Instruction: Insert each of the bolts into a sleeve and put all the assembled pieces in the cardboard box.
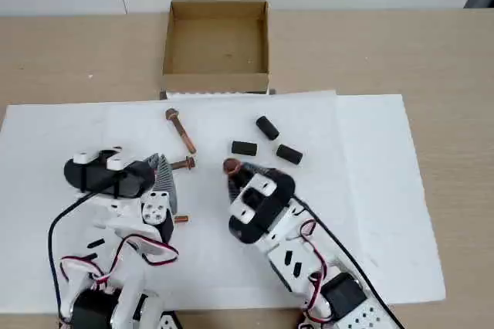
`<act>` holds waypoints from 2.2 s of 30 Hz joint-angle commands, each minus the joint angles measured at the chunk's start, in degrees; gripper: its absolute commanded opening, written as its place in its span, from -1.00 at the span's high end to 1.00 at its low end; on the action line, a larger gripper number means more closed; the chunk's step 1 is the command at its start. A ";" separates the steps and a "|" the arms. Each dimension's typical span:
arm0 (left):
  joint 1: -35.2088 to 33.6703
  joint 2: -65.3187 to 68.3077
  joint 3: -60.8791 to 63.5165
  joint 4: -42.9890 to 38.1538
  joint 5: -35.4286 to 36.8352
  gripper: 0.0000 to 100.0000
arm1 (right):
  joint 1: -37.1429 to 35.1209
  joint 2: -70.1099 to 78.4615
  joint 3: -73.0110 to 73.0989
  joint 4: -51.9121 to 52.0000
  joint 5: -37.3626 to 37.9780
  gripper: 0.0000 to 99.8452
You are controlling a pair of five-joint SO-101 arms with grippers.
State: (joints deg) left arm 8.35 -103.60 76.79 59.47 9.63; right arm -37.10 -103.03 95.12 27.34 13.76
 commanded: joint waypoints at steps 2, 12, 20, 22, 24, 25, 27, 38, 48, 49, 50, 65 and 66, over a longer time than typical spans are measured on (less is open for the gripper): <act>-4.13 -0.44 4.79 -0.09 -3.08 0.99 | 5.05 -0.92 -0.79 -0.92 -2.99 1.00; -8.35 -0.44 16.40 -0.09 -8.18 0.99 | 11.21 -0.84 -1.05 3.82 -10.20 1.00; -8.35 -0.53 17.27 -1.76 -8.18 0.99 | 13.23 -0.84 -1.14 3.82 -10.81 1.00; -8.18 -0.53 17.27 -1.76 -8.18 0.99 | 13.23 -0.84 -1.76 3.91 -10.90 1.00; -8.35 -0.53 17.36 -1.76 -8.00 0.99 | 13.23 -0.84 -2.11 3.91 -10.90 1.00; -8.35 -0.53 17.36 -1.76 -8.00 0.99 | 13.23 -0.84 -2.37 3.91 -10.90 1.00; -8.35 -0.53 17.36 -1.67 -7.91 0.99 | 13.32 -0.84 -2.81 4.62 -10.90 1.00; -8.35 -0.53 17.36 -1.67 -8.09 0.99 | 15.96 -0.75 -13.89 14.90 -17.23 1.00; -8.35 -0.53 17.36 -1.67 -8.09 0.99 | 16.04 7.16 -23.65 18.24 -19.08 1.00; -8.35 -0.53 17.36 -1.67 -8.09 0.99 | 16.04 9.71 -25.58 18.24 -19.16 1.00; -8.35 -0.53 17.36 -1.67 -8.09 0.99 | 16.04 12.44 -27.69 18.24 -19.16 1.00; -8.35 -0.53 17.36 -1.67 -8.09 0.99 | 16.04 50.07 -50.90 6.02 -23.21 1.00; -8.35 -0.53 17.36 -1.67 -8.09 0.99 | 16.04 52.44 -51.60 4.88 -23.21 1.00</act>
State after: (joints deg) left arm 0.18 -103.60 94.46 59.12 1.63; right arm -21.19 -55.56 48.62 36.75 -9.01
